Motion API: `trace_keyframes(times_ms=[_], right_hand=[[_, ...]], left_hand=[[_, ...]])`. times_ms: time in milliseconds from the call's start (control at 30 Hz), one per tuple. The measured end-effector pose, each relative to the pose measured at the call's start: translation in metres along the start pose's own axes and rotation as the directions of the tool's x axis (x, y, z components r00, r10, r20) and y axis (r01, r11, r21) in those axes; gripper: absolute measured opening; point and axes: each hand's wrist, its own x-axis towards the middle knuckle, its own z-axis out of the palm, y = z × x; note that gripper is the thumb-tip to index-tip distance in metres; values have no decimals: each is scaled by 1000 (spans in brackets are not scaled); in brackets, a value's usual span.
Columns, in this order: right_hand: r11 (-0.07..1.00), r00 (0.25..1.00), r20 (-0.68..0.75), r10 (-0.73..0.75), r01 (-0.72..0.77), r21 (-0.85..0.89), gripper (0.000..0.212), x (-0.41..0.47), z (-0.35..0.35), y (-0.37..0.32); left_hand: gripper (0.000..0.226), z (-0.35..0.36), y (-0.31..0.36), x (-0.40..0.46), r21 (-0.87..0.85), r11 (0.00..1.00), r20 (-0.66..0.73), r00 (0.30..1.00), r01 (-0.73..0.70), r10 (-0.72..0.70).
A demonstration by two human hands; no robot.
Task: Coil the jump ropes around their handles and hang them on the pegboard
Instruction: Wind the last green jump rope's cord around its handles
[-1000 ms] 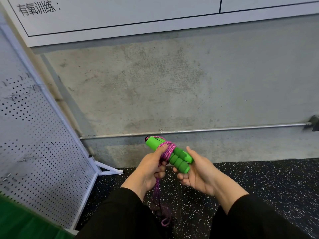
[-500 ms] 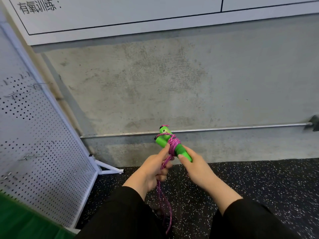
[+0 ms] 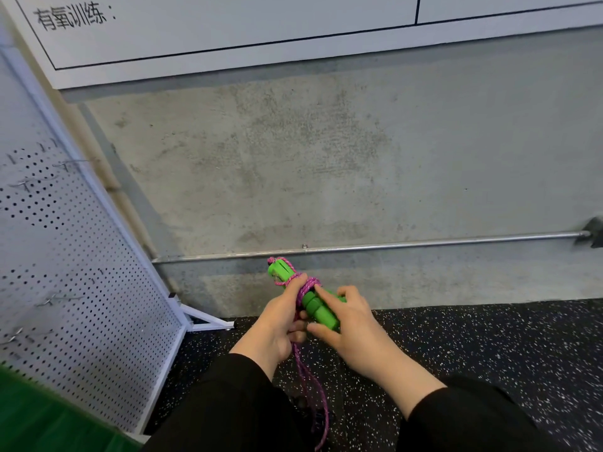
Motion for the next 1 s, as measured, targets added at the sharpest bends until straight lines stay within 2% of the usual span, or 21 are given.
trace_keyframes(times_ms=[33,100,167,267,300,367,433,500,533,600,667,800,833,900,1000], right_hand=[[979,997,-15,77,-73,191,71,1,-1,-1],[841,957,-1,290,-254,479,62,4,-8,-3],[602,901,182,393,-402,690,52,5,-14,-4],[233,827,433,358,-528,817,59,3,-24,-7],[141,803,490,338,-558,818,66,2,-27,-7],[47,772,562,296,-599,799,67,2,-30,-4],[22,777,565,277,-593,805,57,3,-31,-3],[39,820,468,328,-507,861,44,6,-30,0],[91,844,387,372,-448,889,38,8,-28,2],[281,876,229,425,-368,886,34,10,-24,3],[432,903,118,413,-309,847,31,10,-21,1],[585,938,-4,345,-212,783,21,8,-22,-2],[599,943,-12,332,-201,775,19,8,-24,-3],[562,943,9,333,-206,801,14,8,-27,-2],[421,935,103,339,-249,872,7,8,-30,-2]], left_hand=[[47,0,1,0,-6,1000,1,1000,-16,16],[45,1,2,-1,-23,999,48,998,-42,43],[43,3,3,-2,-1,998,94,993,-65,65],[46,4,1,-2,39,996,121,990,-83,78],[47,3,1,-2,47,995,125,989,-88,81],[46,4,1,-2,63,993,141,986,-96,86],[44,4,1,-3,69,992,154,983,-107,95],[41,5,1,-4,80,989,162,980,-126,112],[40,6,1,-4,96,986,165,979,-135,118],[38,6,0,-5,120,983,166,979,-139,118],[36,6,0,-5,102,986,155,981,-133,116],[35,3,1,-3,15,993,159,981,-116,112],[36,2,1,-3,-7,994,165,980,-113,113],[40,2,1,-3,-34,992,173,977,-118,122],[43,1,0,-3,-56,989,188,971,-140,148]])
